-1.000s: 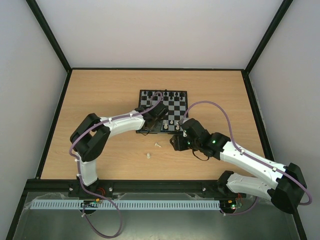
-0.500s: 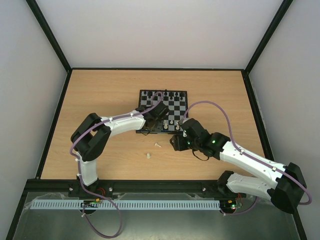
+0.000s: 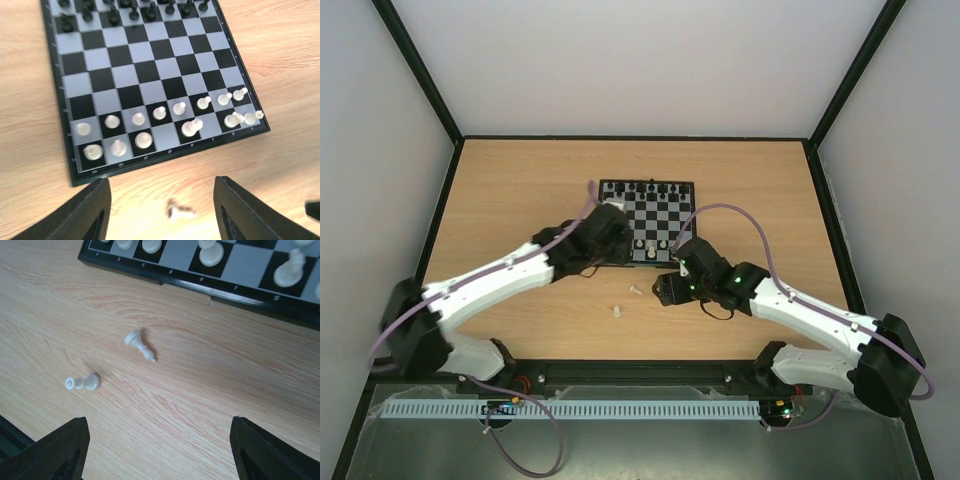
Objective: Set up the chess pieces on the board
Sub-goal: Place the chess piece on the chessboard, then pick up the chess piece at the center of the board.
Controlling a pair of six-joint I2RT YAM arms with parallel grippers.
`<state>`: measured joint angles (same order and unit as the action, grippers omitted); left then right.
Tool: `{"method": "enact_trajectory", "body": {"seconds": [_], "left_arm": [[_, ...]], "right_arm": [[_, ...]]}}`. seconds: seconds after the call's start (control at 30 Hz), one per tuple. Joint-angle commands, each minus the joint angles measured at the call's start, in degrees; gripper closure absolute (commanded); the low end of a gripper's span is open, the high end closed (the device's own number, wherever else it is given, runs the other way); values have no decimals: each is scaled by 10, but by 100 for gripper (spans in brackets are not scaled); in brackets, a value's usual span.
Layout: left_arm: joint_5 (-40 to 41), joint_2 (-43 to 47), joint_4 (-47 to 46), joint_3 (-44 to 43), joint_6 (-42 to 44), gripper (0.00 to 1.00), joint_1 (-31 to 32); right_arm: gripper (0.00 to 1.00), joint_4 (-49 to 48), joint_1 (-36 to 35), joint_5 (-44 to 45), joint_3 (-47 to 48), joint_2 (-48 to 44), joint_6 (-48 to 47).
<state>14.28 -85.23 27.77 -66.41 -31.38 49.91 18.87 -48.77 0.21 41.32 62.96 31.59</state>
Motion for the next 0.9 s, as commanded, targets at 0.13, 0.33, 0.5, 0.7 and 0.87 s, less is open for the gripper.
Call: {"method": "enact_trajectory", "body": {"seconds": [0.13, 0.33, 0.5, 0.7, 0.87], "left_arm": [[26, 279, 31, 121, -52, 3, -1], [48, 396, 66, 141, -63, 1, -2], [64, 432, 95, 137, -66, 1, -2], [77, 445, 116, 140, -70, 1, -2], [73, 457, 112, 148, -68, 1, -2]], "right_arm": [[24, -19, -22, -57, 24, 85, -1], [26, 4, -78, -6, 94, 175, 9], [26, 29, -128, 30, 160, 235, 17], [27, 67, -168, 61, 223, 308, 24], [28, 79, -172, 87, 239, 324, 40]]}}
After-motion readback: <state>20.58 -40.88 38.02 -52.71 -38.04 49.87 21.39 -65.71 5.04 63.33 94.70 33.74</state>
